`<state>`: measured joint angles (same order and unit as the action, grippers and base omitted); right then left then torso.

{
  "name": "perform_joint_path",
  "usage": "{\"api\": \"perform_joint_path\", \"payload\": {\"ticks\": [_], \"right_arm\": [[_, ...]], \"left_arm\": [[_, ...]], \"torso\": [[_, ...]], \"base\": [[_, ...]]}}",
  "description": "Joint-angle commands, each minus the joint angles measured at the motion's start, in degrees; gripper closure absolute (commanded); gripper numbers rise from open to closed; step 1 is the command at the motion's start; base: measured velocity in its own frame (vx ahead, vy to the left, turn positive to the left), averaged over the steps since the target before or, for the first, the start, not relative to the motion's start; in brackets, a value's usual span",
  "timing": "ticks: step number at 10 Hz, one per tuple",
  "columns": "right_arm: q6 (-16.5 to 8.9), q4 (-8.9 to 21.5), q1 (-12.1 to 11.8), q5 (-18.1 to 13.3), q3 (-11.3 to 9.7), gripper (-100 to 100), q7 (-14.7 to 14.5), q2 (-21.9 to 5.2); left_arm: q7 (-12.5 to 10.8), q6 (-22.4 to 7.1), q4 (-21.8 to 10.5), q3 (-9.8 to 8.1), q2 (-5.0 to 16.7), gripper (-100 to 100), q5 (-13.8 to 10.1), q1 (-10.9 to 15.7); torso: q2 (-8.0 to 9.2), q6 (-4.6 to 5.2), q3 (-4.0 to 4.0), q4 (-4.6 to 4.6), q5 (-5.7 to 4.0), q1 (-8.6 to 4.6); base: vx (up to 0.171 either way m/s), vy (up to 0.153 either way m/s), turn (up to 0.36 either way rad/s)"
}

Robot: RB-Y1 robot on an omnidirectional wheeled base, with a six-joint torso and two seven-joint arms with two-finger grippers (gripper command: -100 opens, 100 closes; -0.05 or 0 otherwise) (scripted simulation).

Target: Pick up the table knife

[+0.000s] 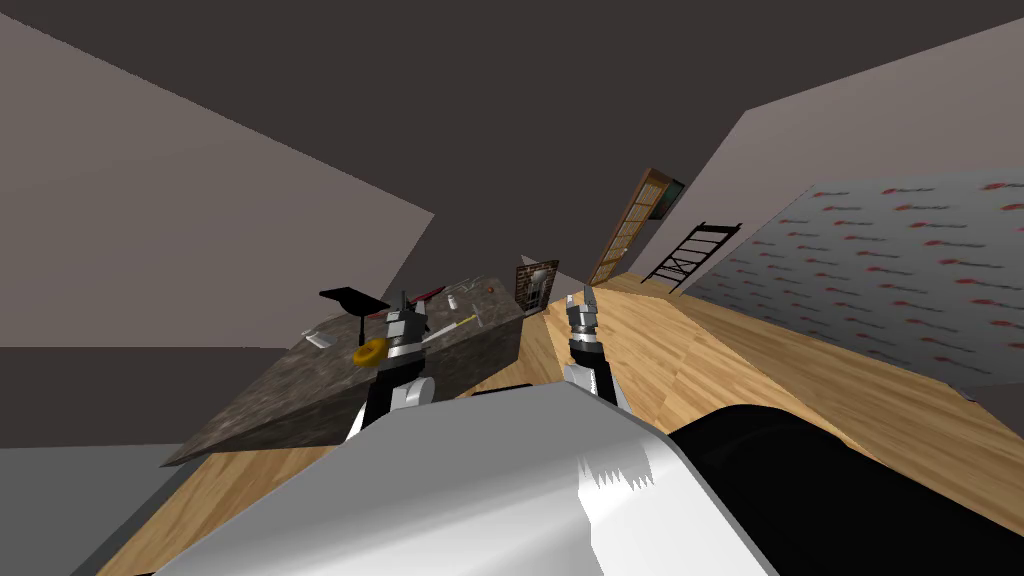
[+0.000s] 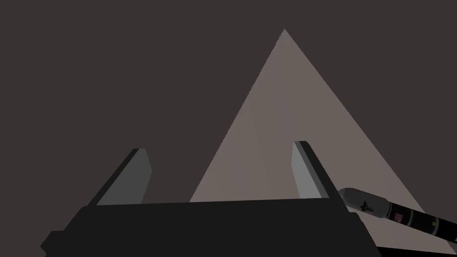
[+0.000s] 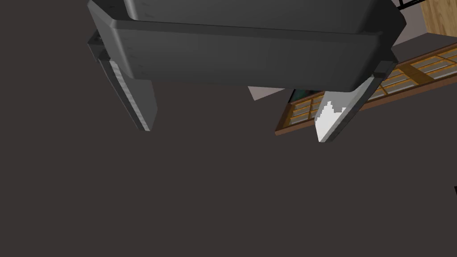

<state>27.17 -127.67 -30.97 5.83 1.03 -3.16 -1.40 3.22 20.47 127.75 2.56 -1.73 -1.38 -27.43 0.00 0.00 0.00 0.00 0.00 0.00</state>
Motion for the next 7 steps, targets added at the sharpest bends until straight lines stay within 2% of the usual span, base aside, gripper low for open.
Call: {"api": "perform_joint_path", "payload": {"ticks": [1, 6, 7], "right_arm": [[0.0, 0.0, 0.0, 0.0, 0.0, 0, 0.0, 0.0], [0.0, 0.0, 0.0, 0.0, 0.0, 0, 0.0, 0.0], [0.0, 0.0, 0.0, 0.0, 0.0, 0, 0.0, 0.0]], "left_arm": [[0.6, -1.8, -0.8, -0.28, 2.6, -100, -0.5, 0.6], [3.5, -9.8, -4.5, -1.53, 10.2, -100, -2.9, 3.6], [3.5, -10.6, -4.5, -1.53, 10.2, -100, -2.9, 3.6]], "torso": [[0.0, 0.0, 0.0, 0.0, 0.0, 0.0], [-0.04, 0.01, -0.02, -0.01, 0.01, 0.05], [-0.04, 0.01, -0.02, -0.01, 0.01, 0.05]], "base": [[0.002, 0.0, -0.068], [0.005, 0.005, -0.101], [0.005, 0.005, -0.04]]}}
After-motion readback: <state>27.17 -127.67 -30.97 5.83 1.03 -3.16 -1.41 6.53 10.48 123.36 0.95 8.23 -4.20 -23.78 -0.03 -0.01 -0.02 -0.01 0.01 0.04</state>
